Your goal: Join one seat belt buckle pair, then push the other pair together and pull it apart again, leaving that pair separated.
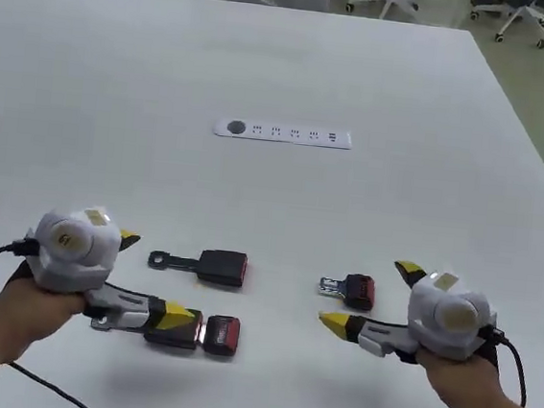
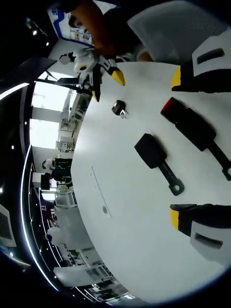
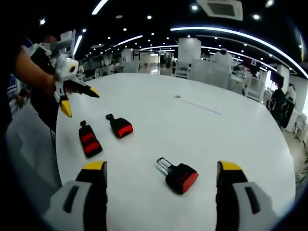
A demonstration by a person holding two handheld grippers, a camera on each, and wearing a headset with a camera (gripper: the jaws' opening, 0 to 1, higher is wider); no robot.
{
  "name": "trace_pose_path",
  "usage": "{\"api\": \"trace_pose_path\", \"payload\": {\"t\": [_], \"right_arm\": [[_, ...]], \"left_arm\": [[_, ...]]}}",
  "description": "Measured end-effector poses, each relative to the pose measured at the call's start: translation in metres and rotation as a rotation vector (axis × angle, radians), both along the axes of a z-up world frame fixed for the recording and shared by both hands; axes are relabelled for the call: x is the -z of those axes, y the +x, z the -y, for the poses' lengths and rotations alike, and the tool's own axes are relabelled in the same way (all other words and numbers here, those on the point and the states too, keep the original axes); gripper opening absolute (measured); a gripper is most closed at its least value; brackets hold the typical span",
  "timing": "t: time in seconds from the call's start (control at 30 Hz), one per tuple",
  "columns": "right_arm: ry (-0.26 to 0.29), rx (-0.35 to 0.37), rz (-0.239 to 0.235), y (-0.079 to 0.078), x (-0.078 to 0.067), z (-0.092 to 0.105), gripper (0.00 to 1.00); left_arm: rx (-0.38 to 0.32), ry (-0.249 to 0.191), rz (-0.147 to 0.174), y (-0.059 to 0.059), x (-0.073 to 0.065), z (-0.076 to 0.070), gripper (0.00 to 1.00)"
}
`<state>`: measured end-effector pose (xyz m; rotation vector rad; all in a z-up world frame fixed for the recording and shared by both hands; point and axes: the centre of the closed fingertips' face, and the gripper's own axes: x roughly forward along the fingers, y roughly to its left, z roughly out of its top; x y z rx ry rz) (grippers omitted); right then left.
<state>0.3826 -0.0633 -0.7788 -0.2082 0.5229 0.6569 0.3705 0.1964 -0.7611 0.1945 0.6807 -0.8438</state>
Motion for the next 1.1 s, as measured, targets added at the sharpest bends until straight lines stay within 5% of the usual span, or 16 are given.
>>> {"api": "trace_pose_path", "payload": {"t": [0.3, 0.4, 0.67, 1.1], "right_arm": [[-0.013, -0.010, 0.033, -0.039, -0.008, 0.003, 0.99], [-0.025, -0.017, 0.036, -0.048, -0.010, 0.007, 1.00], [-0.018, -0.006, 0.046, -0.061, -0.019, 0.015, 1.00], [-0.032, -0.011, 0.036, -0.073, -0.017, 0.021, 1.00]], "left_arm": [[-0.019, -0.044, 0.036, -0.033, -0.017, -0.029, 1.00], [0.013, -0.026, 0.063, -0.041, -0.023, -0.033, 1.00], [-0.017, -0.064, 0.097, -0.042, -0.041, -0.046, 1.00], [-0.003, -0.060, 0.086, -0.047, -0.035, -0.048, 1.00]]}}
